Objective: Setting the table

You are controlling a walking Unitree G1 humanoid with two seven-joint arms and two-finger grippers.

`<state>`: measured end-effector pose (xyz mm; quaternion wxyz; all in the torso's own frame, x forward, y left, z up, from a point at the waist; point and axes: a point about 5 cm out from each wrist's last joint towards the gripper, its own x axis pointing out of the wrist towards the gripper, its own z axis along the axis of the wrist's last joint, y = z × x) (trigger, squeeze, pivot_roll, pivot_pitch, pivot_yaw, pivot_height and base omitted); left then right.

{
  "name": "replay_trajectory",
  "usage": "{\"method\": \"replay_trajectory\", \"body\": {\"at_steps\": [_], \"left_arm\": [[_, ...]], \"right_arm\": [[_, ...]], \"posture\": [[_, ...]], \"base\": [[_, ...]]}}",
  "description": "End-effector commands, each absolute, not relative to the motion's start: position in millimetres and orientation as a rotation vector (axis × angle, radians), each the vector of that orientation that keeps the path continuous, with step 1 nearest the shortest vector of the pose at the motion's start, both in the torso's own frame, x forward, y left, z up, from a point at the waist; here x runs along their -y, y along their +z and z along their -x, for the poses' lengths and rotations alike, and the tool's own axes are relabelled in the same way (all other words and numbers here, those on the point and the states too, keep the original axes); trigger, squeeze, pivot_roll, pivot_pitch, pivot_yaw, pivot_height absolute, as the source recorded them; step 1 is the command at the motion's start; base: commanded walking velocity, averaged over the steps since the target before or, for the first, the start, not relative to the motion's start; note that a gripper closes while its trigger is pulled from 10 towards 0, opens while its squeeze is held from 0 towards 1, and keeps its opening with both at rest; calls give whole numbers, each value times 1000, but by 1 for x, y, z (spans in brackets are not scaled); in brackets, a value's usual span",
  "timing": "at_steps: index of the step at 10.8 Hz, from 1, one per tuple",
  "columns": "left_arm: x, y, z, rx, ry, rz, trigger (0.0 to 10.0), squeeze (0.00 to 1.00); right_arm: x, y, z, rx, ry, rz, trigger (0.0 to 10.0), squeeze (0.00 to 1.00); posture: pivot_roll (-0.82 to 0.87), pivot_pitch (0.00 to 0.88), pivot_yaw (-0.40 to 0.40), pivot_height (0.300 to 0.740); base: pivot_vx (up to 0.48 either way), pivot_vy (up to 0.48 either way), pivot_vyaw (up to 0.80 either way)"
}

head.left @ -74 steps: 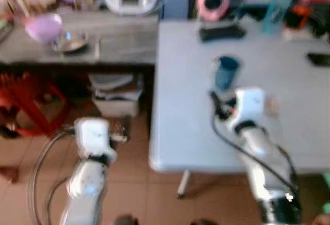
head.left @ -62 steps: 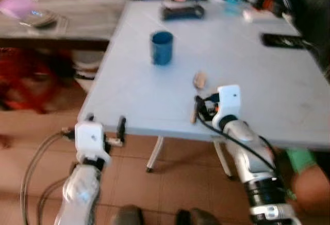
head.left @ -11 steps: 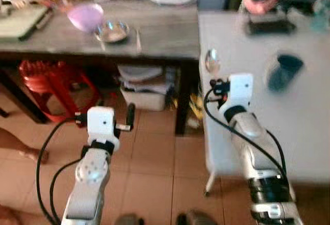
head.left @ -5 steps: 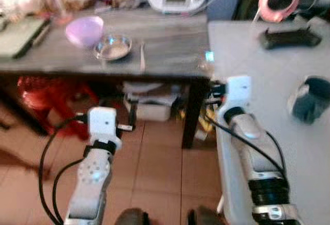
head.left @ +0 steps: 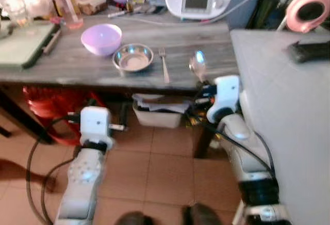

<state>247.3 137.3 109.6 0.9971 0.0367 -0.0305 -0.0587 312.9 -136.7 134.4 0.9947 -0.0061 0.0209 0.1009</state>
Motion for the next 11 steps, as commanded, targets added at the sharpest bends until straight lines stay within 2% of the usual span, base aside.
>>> {"method": "replay_trajectory", "body": {"at_steps": [1, 5, 9, 10, 11], "left_arm": [[-144, 113, -245, 76, -114, -107, 10000, 0], [-137, 113, -242, 81, -139, -102, 10000, 0], [-135, 115, -238, 95, -156, -58, 10000, 0], [-136, 114, -236, 92, -154, -56, 10000, 0], [-137, 115, -235, 92, -152, -57, 10000, 0]], "right_arm": [[128, 145, -314, 1, 224, 2, 0, 0], [127, 144, -314, -4, 219, 4, 0, 0], [131, 142, -316, -15, 168, 31, 0, 0], [142, 137, -321, -60, 93, 44, 10000, 0], [151, 134, -324, -87, 37, 46, 10000, 0]], "posture": [[68, 93, 32, 740], [70, 96, 35, 740], [78, 100, 31, 740], [82, 104, 31, 740], [82, 105, 31, 740]], "base": [[480, 0, 0], [463, 0, 0], [0, 0, 0], [0, 0, 0], [0, 0, 0]]}}
